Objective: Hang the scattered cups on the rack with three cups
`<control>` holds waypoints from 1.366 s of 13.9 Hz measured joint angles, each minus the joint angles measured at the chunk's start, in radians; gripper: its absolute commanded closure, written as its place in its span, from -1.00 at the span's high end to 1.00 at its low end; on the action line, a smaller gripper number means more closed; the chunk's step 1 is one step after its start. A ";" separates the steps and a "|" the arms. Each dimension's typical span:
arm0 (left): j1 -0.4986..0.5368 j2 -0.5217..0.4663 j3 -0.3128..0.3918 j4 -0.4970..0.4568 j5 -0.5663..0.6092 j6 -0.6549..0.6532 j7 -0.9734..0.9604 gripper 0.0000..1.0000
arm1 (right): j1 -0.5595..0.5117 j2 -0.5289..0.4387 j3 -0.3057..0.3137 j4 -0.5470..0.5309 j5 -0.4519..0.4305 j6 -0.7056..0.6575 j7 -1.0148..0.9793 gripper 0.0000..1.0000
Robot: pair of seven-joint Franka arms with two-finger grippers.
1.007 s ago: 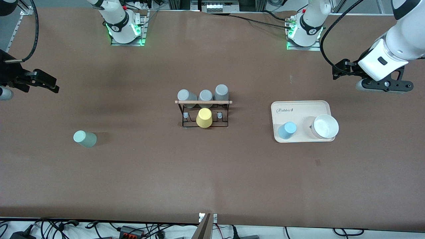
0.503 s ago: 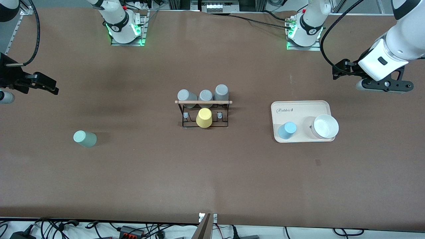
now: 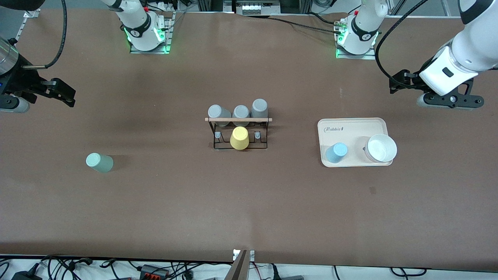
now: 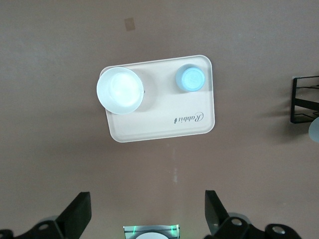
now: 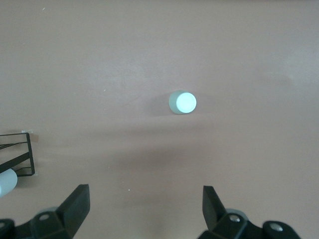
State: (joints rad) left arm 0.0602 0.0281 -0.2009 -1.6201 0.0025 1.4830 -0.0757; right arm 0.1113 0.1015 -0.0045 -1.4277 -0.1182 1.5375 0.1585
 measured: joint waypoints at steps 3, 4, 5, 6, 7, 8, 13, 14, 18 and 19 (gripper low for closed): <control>-0.006 0.071 -0.008 0.006 0.000 0.030 0.001 1.00 | -0.008 -0.001 -0.009 -0.005 0.001 0.000 -0.008 1.00; -0.012 0.114 -0.010 0.012 0.000 0.056 0.001 1.00 | -0.016 -0.001 -0.009 -0.009 0.011 0.000 -0.016 1.00; -0.018 0.161 -0.011 0.019 0.000 0.088 0.001 1.00 | -0.033 -0.002 -0.010 -0.012 0.037 0.001 -0.039 1.00; -0.023 0.210 -0.012 0.023 0.000 0.125 0.001 1.00 | -0.056 -0.002 -0.011 -0.014 0.060 0.005 -0.068 1.00; -0.029 0.261 -0.012 0.023 0.000 0.162 0.001 1.00 | -0.074 -0.003 -0.012 -0.014 0.073 0.009 -0.088 1.00; -0.035 0.314 -0.012 0.022 0.000 0.195 0.001 1.00 | -0.083 -0.004 -0.012 -0.016 0.081 0.013 -0.095 1.00; -0.067 0.525 -0.013 -0.073 0.000 0.527 -0.001 1.00 | -0.084 -0.028 -0.011 -0.058 0.109 0.036 -0.099 1.00; -0.069 0.533 -0.013 -0.119 0.000 0.587 -0.002 1.00 | -0.084 -0.030 -0.011 -0.058 0.111 0.036 -0.099 1.00; -0.075 0.527 -0.014 -0.171 0.000 0.631 -0.008 1.00 | -0.083 -0.028 -0.005 -0.067 0.113 0.014 -0.099 1.00; -0.082 0.524 -0.016 -0.173 0.000 0.631 -0.021 1.00 | -0.083 -0.023 -0.005 -0.073 0.113 0.006 -0.099 1.00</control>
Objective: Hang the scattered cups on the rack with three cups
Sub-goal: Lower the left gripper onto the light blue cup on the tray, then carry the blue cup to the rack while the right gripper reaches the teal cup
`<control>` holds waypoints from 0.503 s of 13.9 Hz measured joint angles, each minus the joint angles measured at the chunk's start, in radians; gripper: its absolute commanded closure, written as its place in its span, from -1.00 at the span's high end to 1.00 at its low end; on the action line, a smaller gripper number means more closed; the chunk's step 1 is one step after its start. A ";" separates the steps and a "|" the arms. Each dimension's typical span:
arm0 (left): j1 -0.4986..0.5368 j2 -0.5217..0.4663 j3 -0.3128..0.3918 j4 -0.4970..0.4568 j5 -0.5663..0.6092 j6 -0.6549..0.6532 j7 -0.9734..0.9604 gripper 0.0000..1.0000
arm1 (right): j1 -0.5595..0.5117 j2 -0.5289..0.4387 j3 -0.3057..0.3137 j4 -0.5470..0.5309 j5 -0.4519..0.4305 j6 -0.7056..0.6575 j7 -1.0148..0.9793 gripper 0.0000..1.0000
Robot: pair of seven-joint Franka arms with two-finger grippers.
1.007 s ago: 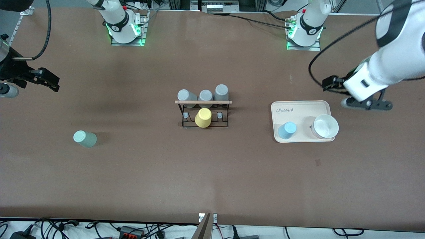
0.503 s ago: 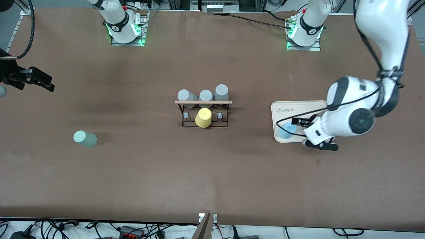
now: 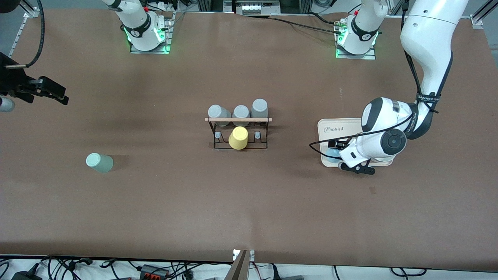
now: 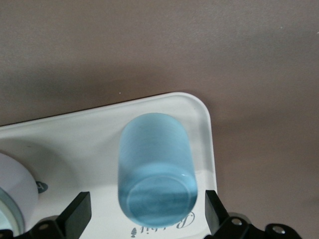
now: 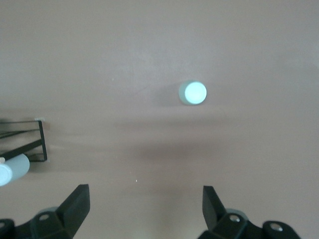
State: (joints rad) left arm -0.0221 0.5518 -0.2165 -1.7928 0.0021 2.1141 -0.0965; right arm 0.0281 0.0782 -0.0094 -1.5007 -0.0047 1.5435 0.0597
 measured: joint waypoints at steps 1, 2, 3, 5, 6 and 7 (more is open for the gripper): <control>-0.007 -0.004 0.000 -0.005 0.000 0.004 -0.013 0.86 | 0.000 0.006 0.000 -0.005 0.000 -0.003 0.000 1.00; -0.013 -0.005 0.000 -0.012 0.000 0.018 -0.022 0.72 | -0.001 0.011 0.000 -0.008 0.000 -0.004 0.000 1.00; -0.016 -0.005 0.000 -0.018 0.000 0.034 -0.027 0.40 | -0.001 0.016 0.000 -0.010 0.000 -0.005 0.000 1.00; -0.015 -0.005 0.000 -0.022 0.000 0.049 -0.033 -0.24 | -0.004 0.034 -0.002 -0.011 0.000 -0.011 -0.004 1.00; -0.015 -0.005 0.000 -0.022 0.000 0.052 -0.033 -0.62 | -0.007 0.050 -0.003 -0.013 0.000 -0.012 -0.011 1.00; -0.015 -0.007 0.000 -0.020 0.002 0.055 -0.033 -0.85 | -0.011 0.071 -0.004 -0.015 0.000 -0.012 -0.018 1.00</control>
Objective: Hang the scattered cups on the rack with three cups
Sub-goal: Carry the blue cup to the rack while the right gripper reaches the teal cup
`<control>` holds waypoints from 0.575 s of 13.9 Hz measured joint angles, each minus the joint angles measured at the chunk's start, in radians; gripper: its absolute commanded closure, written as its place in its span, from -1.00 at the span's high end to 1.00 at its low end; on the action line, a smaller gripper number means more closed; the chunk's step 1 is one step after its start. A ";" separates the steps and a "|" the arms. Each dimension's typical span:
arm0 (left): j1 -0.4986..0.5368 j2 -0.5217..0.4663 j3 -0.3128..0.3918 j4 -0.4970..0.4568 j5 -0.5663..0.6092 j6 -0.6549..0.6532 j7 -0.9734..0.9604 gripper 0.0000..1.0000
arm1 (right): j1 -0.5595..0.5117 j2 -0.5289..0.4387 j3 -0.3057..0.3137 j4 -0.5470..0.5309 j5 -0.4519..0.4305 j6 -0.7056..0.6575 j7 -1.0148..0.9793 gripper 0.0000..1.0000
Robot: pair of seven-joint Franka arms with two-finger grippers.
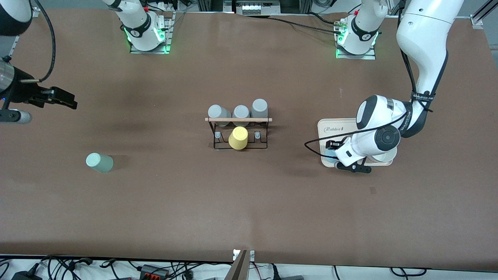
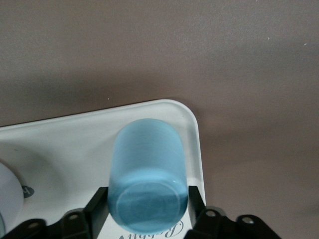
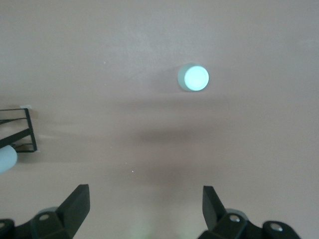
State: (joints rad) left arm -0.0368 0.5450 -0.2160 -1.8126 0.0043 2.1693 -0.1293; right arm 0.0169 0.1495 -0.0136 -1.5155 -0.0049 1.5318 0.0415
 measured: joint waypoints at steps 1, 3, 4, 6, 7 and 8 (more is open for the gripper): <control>0.000 -0.002 0.000 0.005 0.003 0.002 0.000 -0.95 | -0.004 0.020 -0.001 0.000 0.000 0.000 -0.005 1.00; -0.002 -0.002 -0.001 0.014 0.015 0.003 0.000 -0.98 | -0.016 0.045 -0.002 0.000 0.000 0.000 -0.010 1.00; -0.005 -0.004 -0.001 0.020 0.016 0.003 0.000 -0.98 | -0.021 0.053 -0.002 0.000 0.000 -0.001 -0.012 1.00; -0.026 -0.014 -0.004 0.056 0.015 -0.033 -0.001 -0.98 | -0.033 0.066 -0.003 -0.001 0.000 -0.008 -0.012 1.00; -0.046 -0.023 -0.007 0.102 0.012 -0.099 -0.009 -0.98 | -0.039 0.076 -0.003 -0.001 0.000 -0.010 -0.013 1.00; -0.074 -0.033 -0.009 0.161 0.003 -0.179 -0.033 -0.98 | -0.042 0.090 -0.003 -0.002 0.000 -0.010 -0.013 1.00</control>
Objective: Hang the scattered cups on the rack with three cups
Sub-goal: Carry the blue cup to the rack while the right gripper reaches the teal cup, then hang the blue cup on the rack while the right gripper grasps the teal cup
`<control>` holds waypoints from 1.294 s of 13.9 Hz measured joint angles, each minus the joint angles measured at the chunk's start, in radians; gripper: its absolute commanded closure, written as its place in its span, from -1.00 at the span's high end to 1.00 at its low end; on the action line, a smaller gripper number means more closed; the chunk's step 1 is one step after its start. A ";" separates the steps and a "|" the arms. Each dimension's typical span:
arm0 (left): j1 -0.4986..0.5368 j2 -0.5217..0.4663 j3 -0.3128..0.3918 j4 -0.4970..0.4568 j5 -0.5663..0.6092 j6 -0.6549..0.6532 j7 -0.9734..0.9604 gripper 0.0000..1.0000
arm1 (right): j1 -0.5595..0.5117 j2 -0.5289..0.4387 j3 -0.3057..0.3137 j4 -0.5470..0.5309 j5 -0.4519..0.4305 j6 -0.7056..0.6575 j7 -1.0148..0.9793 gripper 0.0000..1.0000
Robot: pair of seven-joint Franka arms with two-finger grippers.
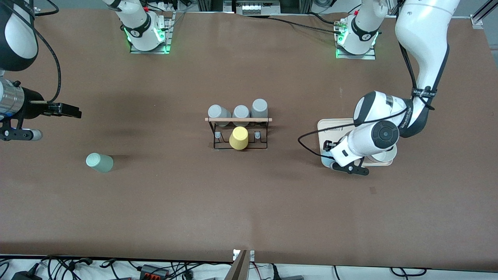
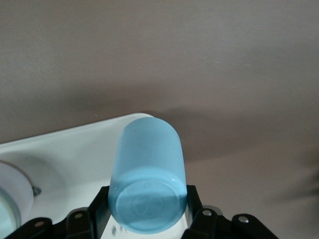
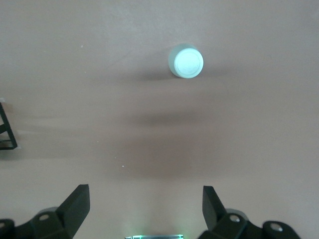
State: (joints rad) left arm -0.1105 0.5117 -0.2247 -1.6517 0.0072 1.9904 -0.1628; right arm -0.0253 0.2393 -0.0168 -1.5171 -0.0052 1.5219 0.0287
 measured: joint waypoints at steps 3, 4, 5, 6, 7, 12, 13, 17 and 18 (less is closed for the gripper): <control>-0.106 -0.025 -0.005 0.119 -0.097 -0.106 -0.189 -0.98 | -0.002 0.049 0.000 0.000 -0.010 0.037 -0.005 1.00; -0.143 -0.025 -0.006 0.140 -0.118 -0.108 -0.267 -0.98 | -0.004 0.065 0.000 -0.001 -0.018 0.054 -0.007 1.00; -0.176 -0.023 -0.007 0.156 -0.138 -0.108 -0.341 -0.98 | -0.008 0.082 -0.001 -0.001 -0.029 0.074 -0.009 1.00; -0.203 -0.021 -0.008 0.171 -0.168 -0.108 -0.404 -0.98 | -0.015 0.100 -0.001 -0.001 -0.043 0.097 -0.019 1.00; -0.222 -0.020 -0.008 0.187 -0.198 -0.108 -0.457 -0.98 | -0.024 0.118 -0.001 -0.002 -0.053 0.121 -0.039 1.00; -0.274 -0.002 -0.008 0.222 -0.227 -0.105 -0.601 -0.98 | -0.056 0.244 -0.002 -0.006 -0.071 0.297 -0.092 1.00; -0.289 0.011 -0.008 0.230 -0.227 -0.100 -0.619 -0.98 | -0.057 0.272 -0.002 -0.009 -0.074 0.342 -0.093 1.00; -0.308 0.063 -0.004 0.282 -0.227 -0.104 -0.641 -0.98 | -0.059 0.360 -0.002 -0.043 -0.079 0.516 -0.094 1.00; -0.308 0.068 -0.003 0.291 -0.227 -0.112 -0.641 -0.98 | -0.059 0.372 -0.002 -0.055 -0.079 0.553 -0.095 1.00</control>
State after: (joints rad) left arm -0.4183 0.5793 -0.2275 -1.3604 -0.2202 1.8781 -0.8040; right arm -0.0843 0.6113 -0.0188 -1.5718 -0.0839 2.0752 -0.0661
